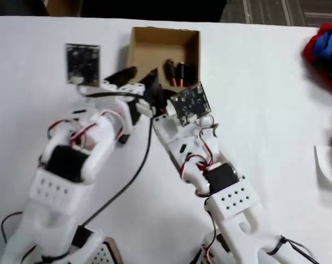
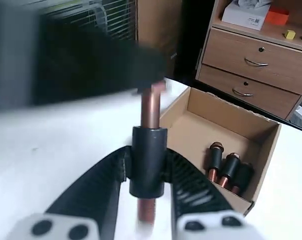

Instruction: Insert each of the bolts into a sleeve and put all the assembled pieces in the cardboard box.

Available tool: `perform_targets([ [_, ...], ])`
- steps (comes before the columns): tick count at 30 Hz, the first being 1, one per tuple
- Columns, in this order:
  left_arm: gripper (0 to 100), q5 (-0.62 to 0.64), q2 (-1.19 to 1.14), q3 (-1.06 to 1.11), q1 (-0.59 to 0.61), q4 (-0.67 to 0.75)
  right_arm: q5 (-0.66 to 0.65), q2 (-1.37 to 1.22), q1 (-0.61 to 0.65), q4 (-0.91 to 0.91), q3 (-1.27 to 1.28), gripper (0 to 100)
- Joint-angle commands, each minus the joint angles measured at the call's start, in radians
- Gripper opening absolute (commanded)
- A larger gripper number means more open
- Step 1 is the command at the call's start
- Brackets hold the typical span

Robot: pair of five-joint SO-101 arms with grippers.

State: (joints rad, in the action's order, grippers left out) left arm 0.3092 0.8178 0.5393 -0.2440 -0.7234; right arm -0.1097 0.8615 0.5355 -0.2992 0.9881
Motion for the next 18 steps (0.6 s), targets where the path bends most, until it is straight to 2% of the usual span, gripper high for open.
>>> perform_targets([
  [1,17,-0.012,0.080,-0.038,0.034,-0.002,-0.006,0.033,-0.002,0.024,-0.025,2.0],
  [10,17,-0.012,0.095,-0.036,0.092,0.005,-0.003,0.033,-0.004,0.018,-0.023,2.0],
  [18,17,-0.043,0.095,0.015,0.382,-0.006,-0.003,-0.008,-0.073,-0.137,-0.074,1.9],
])
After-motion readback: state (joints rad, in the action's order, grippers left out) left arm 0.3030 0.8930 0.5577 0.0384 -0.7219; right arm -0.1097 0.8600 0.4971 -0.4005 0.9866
